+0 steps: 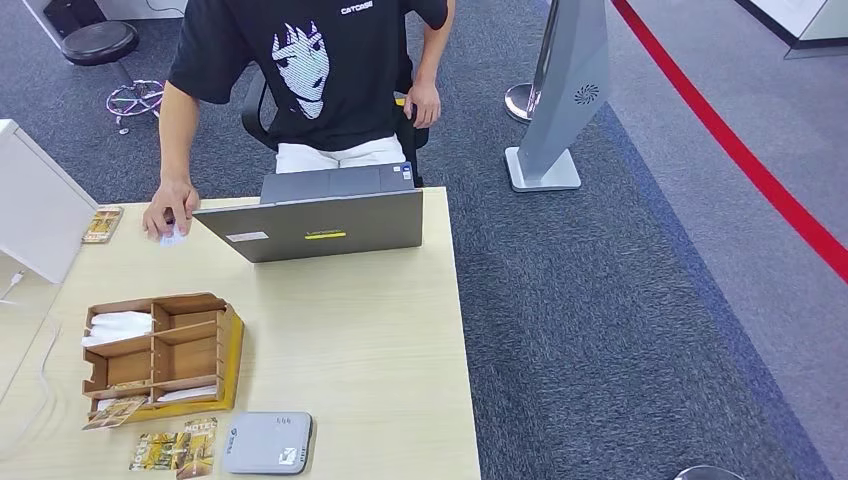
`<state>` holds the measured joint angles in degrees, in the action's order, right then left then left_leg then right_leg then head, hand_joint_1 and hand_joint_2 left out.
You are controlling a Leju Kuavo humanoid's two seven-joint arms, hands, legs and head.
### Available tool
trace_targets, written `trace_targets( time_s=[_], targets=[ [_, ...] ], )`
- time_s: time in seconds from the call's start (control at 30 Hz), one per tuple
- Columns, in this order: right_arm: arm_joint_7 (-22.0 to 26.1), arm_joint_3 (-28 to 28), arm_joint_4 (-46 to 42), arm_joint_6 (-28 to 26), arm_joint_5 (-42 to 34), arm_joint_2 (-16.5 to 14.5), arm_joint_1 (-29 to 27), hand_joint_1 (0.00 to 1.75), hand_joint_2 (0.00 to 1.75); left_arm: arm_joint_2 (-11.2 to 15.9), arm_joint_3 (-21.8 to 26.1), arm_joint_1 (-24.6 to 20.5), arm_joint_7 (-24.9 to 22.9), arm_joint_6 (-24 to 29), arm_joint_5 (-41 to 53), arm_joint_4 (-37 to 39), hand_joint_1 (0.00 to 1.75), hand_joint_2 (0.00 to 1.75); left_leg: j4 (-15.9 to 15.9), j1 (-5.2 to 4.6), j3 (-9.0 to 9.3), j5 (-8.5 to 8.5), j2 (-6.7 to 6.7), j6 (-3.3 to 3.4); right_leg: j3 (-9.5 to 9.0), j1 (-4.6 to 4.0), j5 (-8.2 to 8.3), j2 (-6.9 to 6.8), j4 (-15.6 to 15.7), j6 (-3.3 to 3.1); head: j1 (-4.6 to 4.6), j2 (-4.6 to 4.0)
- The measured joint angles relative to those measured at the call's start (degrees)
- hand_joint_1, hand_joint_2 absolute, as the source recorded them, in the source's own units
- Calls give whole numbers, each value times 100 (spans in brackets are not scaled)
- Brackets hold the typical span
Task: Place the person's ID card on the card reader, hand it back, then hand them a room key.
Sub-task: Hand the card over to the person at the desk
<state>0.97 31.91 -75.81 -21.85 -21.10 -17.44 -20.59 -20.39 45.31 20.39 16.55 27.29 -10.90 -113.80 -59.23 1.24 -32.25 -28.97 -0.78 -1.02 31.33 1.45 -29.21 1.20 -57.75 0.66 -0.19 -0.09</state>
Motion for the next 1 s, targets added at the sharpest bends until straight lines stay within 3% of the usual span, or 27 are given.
trace_targets(
  time_s=[0.23, 0.67, 0.7, 0.73, 0.83, 0.87, 1.0],
  targets=[
    [-106, 59, 140, 19, 173, 0, 87, 0, 175, -18, 179, -148, -12, -195, -290, 854, 0, 175, 0, -1, 2, 0, -2, 0, -3, 0, 0, -1, 0, 0, 0, 0],
    [-153, 97, 195, 28, 237, 0, 114, 0, 175, -18, 305, -229, -138, -281, -390, 1240, 0, 175, 0, 0, 3, 0, -2, 0, -3, 0, 0, -1, 0, 0, 0, 0],
    [-183, 103, 197, 37, 284, 0, 119, 0, 175, -18, 324, -252, -182, -304, -422, 1283, 4, 175, 0, -1, 3, 0, -2, 0, -4, 0, 0, -1, 0, 0, 0, 0],
    [-234, 118, 208, 51, 358, 0, 133, 0, 175, -18, 360, -296, -238, -346, -428, 1368, 41, 175, 0, -2, 3, 0, -2, 0, -4, 1, 0, -1, 0, 0, 0, 0],
    [-502, 215, 331, 105, 653, 0, 221, 131, 175, -13, 595, -548, -527, -584, -179, 1933, 168, 175, 0, -3, 5, 0, -4, 0, -6, 2, 0, -3, 0, 0, 0, 0],
    [-608, 238, 392, 117, 740, -1, 243, 175, 175, -10, 717, -654, -649, -696, 1, 2190, 175, 175, 0, -3, 6, 0, -4, 0, -7, 2, 0, -3, 0, 0, 0, 0],
    [-1171, 248, 694, 226, 1170, -2, 281, 175, 175, 32, 1500, -1231, -1131, -971, 650, 3548, 175, 175, 0, -3, 8, 0, -5, 0, -10, 3, 0, -5, 0, 0, -1, 0]
  ],
)
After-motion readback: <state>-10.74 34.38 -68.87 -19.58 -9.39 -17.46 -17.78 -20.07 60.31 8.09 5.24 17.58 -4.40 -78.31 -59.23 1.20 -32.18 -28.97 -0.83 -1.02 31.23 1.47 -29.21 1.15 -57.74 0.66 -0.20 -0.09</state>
